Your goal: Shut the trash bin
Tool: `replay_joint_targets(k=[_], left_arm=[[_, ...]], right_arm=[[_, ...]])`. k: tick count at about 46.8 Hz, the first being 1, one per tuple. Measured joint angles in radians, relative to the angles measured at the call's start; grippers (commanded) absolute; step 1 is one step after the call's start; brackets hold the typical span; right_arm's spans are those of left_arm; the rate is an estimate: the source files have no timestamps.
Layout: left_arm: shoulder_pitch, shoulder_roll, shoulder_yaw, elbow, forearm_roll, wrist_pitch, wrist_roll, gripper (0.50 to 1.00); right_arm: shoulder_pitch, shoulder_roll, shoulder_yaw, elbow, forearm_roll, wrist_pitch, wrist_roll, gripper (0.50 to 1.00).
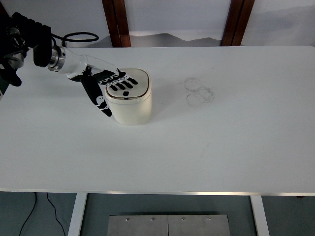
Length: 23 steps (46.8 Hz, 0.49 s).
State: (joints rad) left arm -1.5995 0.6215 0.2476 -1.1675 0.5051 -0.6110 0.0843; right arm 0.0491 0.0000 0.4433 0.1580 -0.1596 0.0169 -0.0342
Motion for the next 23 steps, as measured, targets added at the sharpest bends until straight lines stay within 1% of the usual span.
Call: replay_joint_targets(k=[23], left_arm=[[0.007, -0.010, 0.003, 0.000, 0.000, 0.000, 0.000, 1.000]], right_arm=[[0.000, 0.000, 0.000, 0.000, 0.000, 0.000, 0.000, 0.995]])
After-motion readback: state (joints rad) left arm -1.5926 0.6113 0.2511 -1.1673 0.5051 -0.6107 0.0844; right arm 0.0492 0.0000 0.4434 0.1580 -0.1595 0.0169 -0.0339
